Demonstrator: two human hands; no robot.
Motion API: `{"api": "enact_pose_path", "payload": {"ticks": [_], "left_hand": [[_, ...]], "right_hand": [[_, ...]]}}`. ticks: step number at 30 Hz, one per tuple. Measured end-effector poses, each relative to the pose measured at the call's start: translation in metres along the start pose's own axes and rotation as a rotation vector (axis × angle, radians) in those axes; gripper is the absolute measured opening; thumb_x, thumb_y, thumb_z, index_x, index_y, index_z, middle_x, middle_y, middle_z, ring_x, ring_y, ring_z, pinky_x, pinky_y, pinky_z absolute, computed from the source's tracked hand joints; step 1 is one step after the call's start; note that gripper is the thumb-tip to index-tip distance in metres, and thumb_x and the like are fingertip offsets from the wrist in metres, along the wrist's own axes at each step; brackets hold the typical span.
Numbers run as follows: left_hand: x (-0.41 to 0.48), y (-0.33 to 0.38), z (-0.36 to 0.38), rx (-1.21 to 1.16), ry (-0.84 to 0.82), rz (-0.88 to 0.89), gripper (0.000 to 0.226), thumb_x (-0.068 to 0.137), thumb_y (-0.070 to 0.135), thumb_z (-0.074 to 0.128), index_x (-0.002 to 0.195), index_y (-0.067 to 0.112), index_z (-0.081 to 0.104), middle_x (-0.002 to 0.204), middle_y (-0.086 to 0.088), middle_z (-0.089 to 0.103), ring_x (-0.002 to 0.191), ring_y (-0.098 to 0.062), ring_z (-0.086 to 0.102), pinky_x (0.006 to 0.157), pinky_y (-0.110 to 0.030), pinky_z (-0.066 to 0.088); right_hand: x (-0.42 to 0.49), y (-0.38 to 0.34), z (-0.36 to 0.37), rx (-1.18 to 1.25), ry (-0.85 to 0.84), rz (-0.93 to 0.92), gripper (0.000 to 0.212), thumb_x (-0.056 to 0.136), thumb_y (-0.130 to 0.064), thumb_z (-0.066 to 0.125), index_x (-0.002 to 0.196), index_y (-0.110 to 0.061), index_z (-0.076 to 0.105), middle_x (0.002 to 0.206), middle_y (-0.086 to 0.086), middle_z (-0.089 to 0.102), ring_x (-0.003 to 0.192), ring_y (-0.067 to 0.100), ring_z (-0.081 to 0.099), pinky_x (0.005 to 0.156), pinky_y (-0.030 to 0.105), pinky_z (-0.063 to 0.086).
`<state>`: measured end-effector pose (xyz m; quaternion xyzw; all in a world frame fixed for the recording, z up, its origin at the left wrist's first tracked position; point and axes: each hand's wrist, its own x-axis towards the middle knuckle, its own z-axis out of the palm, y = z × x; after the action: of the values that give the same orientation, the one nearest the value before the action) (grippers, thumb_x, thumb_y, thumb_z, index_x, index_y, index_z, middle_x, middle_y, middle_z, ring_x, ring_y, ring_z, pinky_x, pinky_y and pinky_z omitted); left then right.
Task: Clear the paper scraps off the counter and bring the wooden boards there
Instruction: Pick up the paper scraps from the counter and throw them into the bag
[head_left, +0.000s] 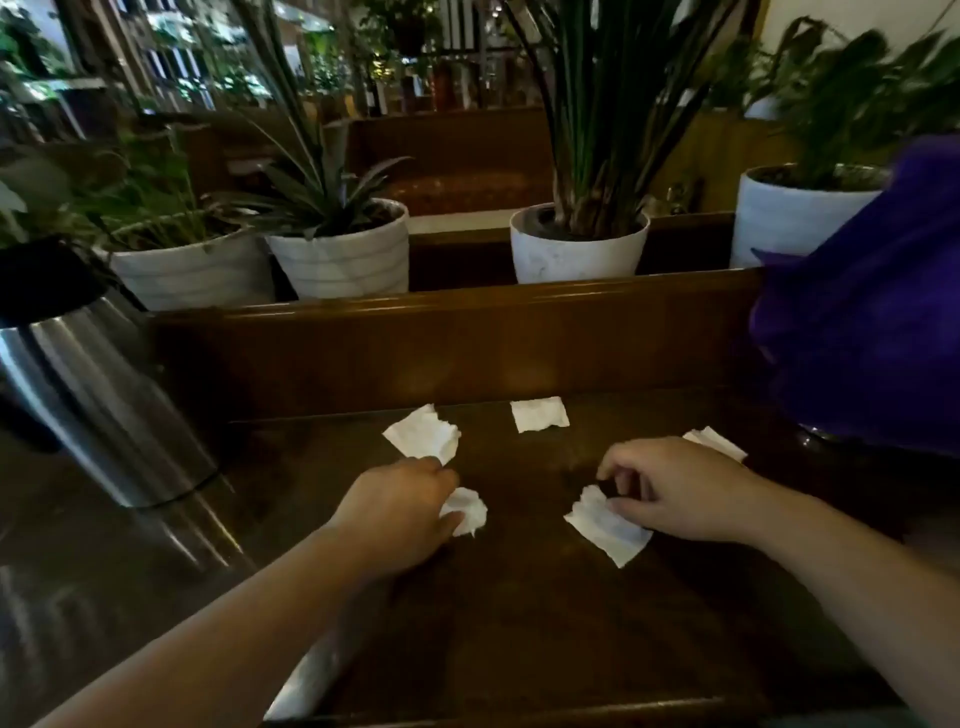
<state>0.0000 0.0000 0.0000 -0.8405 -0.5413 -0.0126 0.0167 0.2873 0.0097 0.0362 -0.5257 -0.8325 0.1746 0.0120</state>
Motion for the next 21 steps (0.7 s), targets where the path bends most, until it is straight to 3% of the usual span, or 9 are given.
{"api": "enact_pose_path", "payload": {"ticks": [7,13,16,19,21], "left_hand": [[0.016,-0.011,0.013,-0.024,-0.062,0.114,0.030,0.095,0.042,0.040,0.118,0.029,0.055,0.113,0.002,0.058,0.096,-0.015,0.057,0.076,-0.035,0.053],[0.021,-0.001,0.013,-0.073,0.078,0.188,0.025,0.096,0.040,0.040,0.109,0.030,0.058,0.103,0.006,0.063,0.088,-0.011,0.059,0.062,-0.023,0.039],[0.022,0.007,0.007,-0.116,0.130,0.176,0.023,0.095,0.041,0.042,0.105,0.031,0.060,0.099,0.008,0.066,0.084,-0.009,0.059,0.063,-0.024,0.043],[0.023,0.013,0.001,-0.107,0.120,0.172,0.035,0.092,0.046,0.032,0.104,0.030,0.061,0.095,0.007,0.067,0.079,-0.009,0.060,0.060,-0.024,0.046],[0.025,0.014,-0.007,-0.081,0.137,0.142,0.035,0.091,0.045,0.032,0.104,0.030,0.062,0.094,0.007,0.067,0.076,-0.008,0.058,0.056,-0.020,0.039]], "right_hand": [[-0.005,0.006,0.010,-0.003,-0.025,0.083,0.031,0.089,-0.040,0.060,0.119,-0.036,0.055,0.104,-0.015,0.058,0.085,0.000,0.056,0.073,0.023,0.052],[0.007,0.016,0.013,-0.041,-0.063,0.005,0.026,0.090,-0.039,0.059,0.115,-0.035,0.059,0.104,-0.014,0.057,0.083,0.000,0.054,0.070,0.020,0.048],[0.016,0.021,0.017,-0.048,-0.089,-0.052,0.018,0.087,-0.041,0.060,0.104,-0.035,0.060,0.098,-0.016,0.054,0.080,0.000,0.053,0.064,0.017,0.041],[0.025,0.024,0.024,-0.049,-0.087,-0.103,0.014,0.085,-0.043,0.063,0.095,-0.033,0.060,0.095,-0.014,0.054,0.079,0.004,0.054,0.063,0.019,0.040],[0.031,0.025,0.026,-0.030,-0.086,-0.137,0.012,0.087,-0.040,0.062,0.095,-0.031,0.062,0.096,-0.013,0.058,0.081,0.004,0.056,0.065,0.018,0.041]]}}
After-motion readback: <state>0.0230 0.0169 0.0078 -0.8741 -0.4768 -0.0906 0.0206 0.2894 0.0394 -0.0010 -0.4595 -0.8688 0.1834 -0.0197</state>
